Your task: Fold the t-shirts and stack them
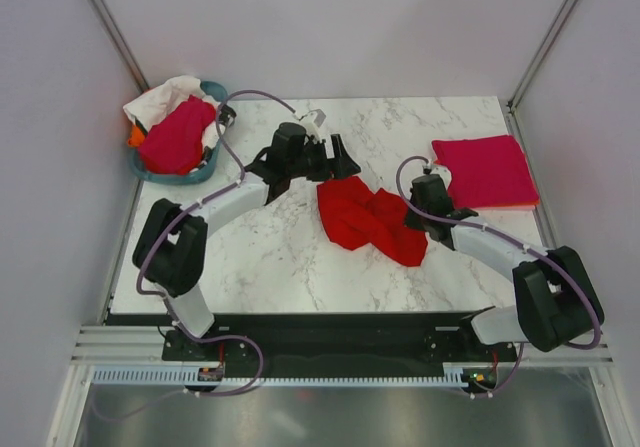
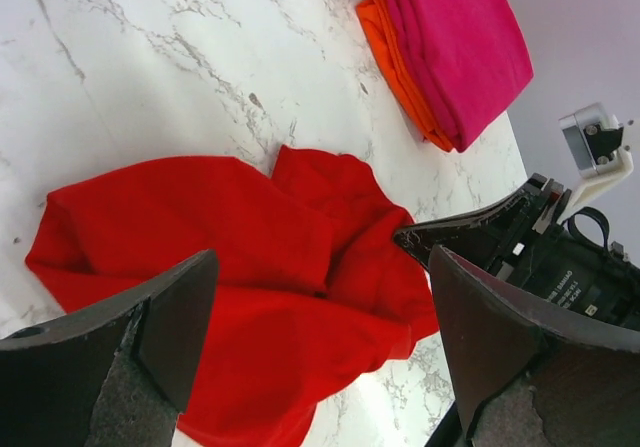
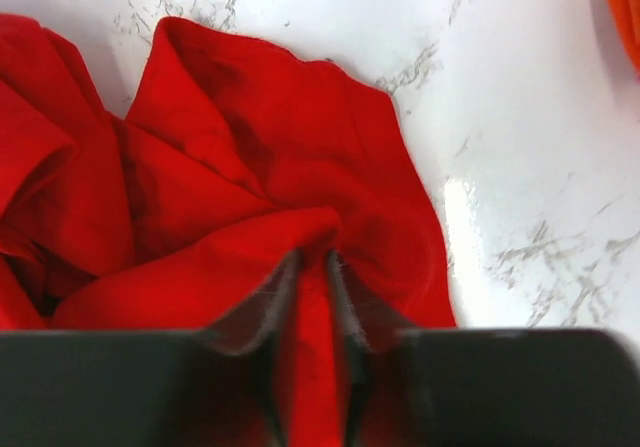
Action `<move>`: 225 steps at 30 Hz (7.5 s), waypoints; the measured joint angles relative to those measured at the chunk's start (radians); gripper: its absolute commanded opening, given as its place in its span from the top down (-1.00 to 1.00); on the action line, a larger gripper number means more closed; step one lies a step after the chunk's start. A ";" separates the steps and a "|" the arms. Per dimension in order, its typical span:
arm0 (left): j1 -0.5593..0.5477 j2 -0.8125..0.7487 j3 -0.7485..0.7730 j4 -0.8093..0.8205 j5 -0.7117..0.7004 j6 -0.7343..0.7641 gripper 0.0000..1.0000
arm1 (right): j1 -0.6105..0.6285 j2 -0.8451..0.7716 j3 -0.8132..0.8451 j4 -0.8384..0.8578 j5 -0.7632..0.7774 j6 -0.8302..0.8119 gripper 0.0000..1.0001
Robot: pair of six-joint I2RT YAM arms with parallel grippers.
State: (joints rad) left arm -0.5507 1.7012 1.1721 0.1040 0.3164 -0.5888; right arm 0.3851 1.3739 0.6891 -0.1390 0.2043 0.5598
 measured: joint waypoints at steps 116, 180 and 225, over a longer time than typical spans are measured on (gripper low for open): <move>0.307 -1.034 -0.666 -0.469 -0.673 -0.275 -0.54 | -0.055 -0.271 -0.032 -0.112 -0.201 -0.013 -0.29; 0.307 -0.905 -0.704 -0.421 -0.488 -0.252 -0.45 | -0.069 0.059 0.015 -0.020 0.116 0.008 0.78; 0.307 -0.853 -0.696 -0.386 -0.438 -0.229 -0.43 | -0.069 0.007 -0.100 0.089 0.120 0.013 0.07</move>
State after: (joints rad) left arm -0.2436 0.8478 0.4759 -0.2817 -0.1215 -0.8181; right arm 0.3164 1.3811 0.5896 -0.0502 0.3241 0.5728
